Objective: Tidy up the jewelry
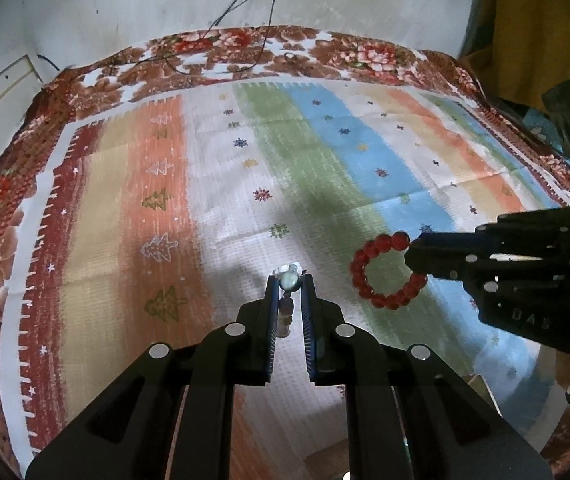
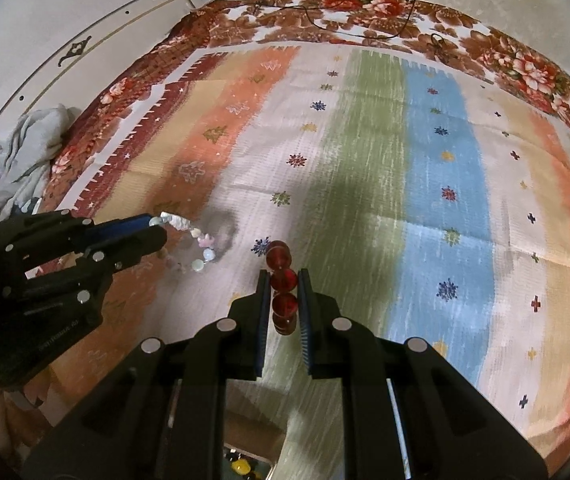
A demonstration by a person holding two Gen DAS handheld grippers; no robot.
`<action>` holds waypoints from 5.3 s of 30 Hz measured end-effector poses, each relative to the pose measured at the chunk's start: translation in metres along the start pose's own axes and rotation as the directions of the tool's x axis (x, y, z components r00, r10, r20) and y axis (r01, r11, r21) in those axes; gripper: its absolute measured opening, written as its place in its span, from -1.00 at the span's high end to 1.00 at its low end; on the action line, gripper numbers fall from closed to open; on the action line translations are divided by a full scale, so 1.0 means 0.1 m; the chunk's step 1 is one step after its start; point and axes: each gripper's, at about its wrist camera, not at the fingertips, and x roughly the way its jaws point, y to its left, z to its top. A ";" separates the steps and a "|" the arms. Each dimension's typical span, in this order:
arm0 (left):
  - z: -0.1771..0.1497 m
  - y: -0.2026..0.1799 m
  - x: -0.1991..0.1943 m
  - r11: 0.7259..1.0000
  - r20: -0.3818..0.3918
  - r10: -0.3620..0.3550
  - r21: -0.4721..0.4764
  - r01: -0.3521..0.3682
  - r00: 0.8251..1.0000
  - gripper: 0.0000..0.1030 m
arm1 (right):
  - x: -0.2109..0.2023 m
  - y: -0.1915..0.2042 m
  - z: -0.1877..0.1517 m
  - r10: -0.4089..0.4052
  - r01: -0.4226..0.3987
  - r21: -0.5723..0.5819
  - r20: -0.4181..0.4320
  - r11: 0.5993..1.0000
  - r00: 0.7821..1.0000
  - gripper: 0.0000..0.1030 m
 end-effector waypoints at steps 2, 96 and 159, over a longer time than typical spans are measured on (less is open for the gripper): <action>0.00 -0.02 -0.05 1.000 0.007 -0.004 0.001 0.004 1.000 0.79 | -0.06 0.02 -0.04 0.006 -0.006 -0.002 0.008 1.000 1.000 0.72; -1.50 -0.62 -1.04 0.998 0.108 -0.002 0.069 -0.006 0.994 -0.89 | -1.21 0.40 -1.77 0.053 -0.035 -0.091 0.205 0.995 0.977 -0.90; -1.69 -0.74 -1.19 0.992 0.226 0.090 0.065 -0.107 0.970 -0.89 | -1.26 0.47 -1.98 0.012 0.005 -0.065 0.258 0.998 0.966 -0.90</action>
